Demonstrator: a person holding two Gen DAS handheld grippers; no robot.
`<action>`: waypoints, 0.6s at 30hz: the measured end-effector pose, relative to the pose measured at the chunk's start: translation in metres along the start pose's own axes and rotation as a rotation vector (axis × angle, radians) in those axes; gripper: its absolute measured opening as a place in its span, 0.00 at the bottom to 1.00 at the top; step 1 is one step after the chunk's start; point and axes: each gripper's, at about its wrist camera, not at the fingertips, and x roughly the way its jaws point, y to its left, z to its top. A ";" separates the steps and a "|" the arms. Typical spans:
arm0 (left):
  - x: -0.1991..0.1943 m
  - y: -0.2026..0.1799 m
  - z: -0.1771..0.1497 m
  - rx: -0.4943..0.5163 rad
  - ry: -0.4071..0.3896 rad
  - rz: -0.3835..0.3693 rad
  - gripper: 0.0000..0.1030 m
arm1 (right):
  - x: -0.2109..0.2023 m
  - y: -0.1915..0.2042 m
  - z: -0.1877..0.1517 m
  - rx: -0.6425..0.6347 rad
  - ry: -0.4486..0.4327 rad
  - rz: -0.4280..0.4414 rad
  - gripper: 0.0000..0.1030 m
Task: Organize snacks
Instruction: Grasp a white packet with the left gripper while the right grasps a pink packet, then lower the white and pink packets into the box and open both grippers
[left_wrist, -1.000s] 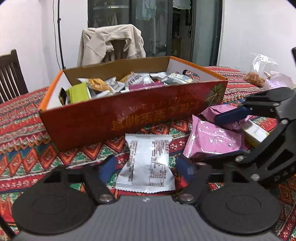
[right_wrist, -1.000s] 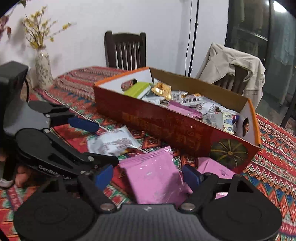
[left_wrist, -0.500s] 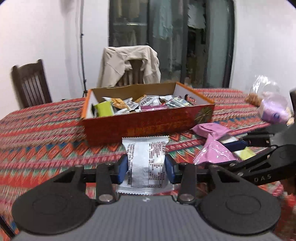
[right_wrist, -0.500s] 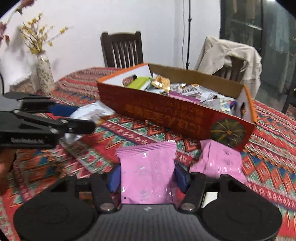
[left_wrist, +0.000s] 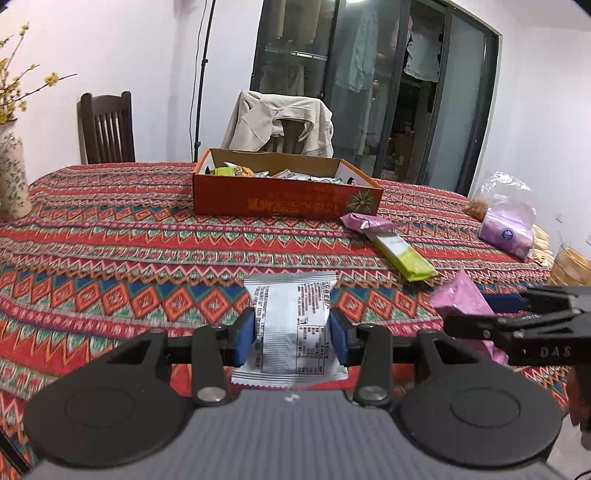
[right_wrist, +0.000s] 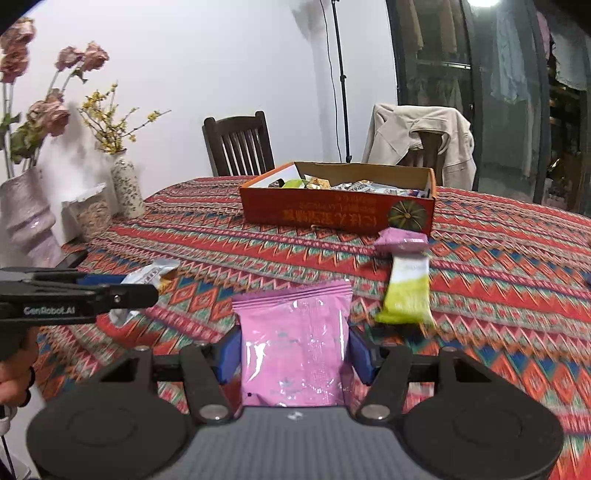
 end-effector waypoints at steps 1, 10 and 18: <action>-0.005 -0.001 -0.002 -0.002 -0.002 0.002 0.42 | -0.008 0.001 -0.006 0.007 -0.002 -0.002 0.57; -0.040 -0.015 -0.017 0.017 -0.040 0.008 0.42 | -0.046 0.021 -0.036 0.022 -0.043 -0.003 0.57; -0.053 -0.012 -0.026 -0.003 -0.054 0.008 0.42 | -0.060 0.031 -0.044 0.016 -0.055 -0.015 0.57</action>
